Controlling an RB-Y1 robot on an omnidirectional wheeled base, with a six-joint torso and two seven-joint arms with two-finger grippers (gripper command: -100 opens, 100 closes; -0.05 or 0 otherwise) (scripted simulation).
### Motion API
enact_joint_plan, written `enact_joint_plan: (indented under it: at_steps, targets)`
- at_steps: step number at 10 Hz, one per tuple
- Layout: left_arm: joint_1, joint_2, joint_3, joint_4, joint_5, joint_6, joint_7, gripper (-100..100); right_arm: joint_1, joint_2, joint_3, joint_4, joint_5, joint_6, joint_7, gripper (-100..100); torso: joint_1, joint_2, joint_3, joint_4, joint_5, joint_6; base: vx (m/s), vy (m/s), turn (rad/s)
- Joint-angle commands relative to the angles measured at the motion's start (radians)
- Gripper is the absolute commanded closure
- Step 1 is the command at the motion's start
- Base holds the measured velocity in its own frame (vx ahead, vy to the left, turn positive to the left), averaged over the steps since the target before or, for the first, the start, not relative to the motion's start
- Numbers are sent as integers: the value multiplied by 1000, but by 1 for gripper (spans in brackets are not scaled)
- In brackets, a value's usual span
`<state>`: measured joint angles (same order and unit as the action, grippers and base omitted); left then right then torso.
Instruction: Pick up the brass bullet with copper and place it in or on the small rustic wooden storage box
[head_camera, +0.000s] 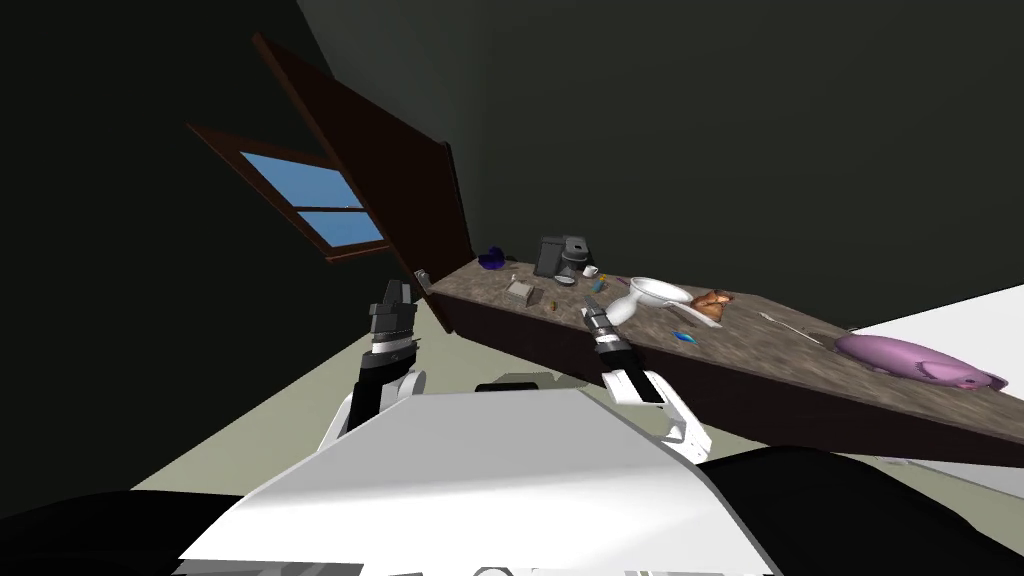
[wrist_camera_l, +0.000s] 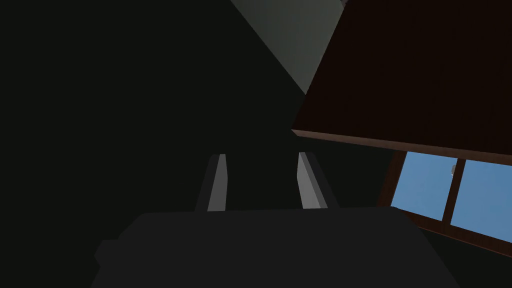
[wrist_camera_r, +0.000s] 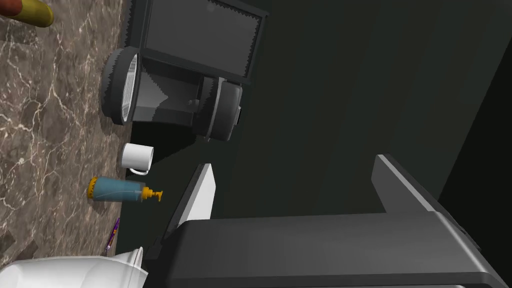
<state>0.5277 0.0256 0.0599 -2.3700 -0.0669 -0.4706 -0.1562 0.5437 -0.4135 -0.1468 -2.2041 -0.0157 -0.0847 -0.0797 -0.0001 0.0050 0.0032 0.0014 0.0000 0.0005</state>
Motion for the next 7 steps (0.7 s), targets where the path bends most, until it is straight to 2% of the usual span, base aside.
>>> enact_joint_plan:
  at_steps: [1, 2, 3, 5, 6, 7]
  targets:
    - [0, 0, 0, 0, 0, 0, 0, 0, 7, -41, 9, 13, -1, 50, -6, -100, 0, 0, 0, 0, 0, 0, -32, 34, 143]
    - [0, 0, 0, 0, 0, 0, 0, 0, 12, -70, 11, 29, -7, 79, -16, -100, 0, -2, -1, -1, 0, -1, -34, 48, 226]
    - [0, 0, 0, 0, 0, 0, 0, 0, 12, -81, 11, 29, -7, 89, -16, -100, 1, -3, -2, -1, 0, -1, -25, 34, 53]
    - [0, 0, 0, 0, 0, 0, 0, 0, 23, -149, 21, 63, -19, 157, -34, -100, 0, -4, -2, -1, 0, 0, -26, 49, 159]
    - [0, 0, 0, 0, 0, 0, 0, 0, 23, -165, 21, 63, -19, 160, -34, -100, 1, -4, -2, -1, 0, 0, -15, 39, 54]
    - [0, 0, 0, 0, 0, 0, 0, 0, 29, -205, 28, 82, -24, 193, -40, -100, 0, -4, -2, -1, 0, 0, -3, 41, 97]
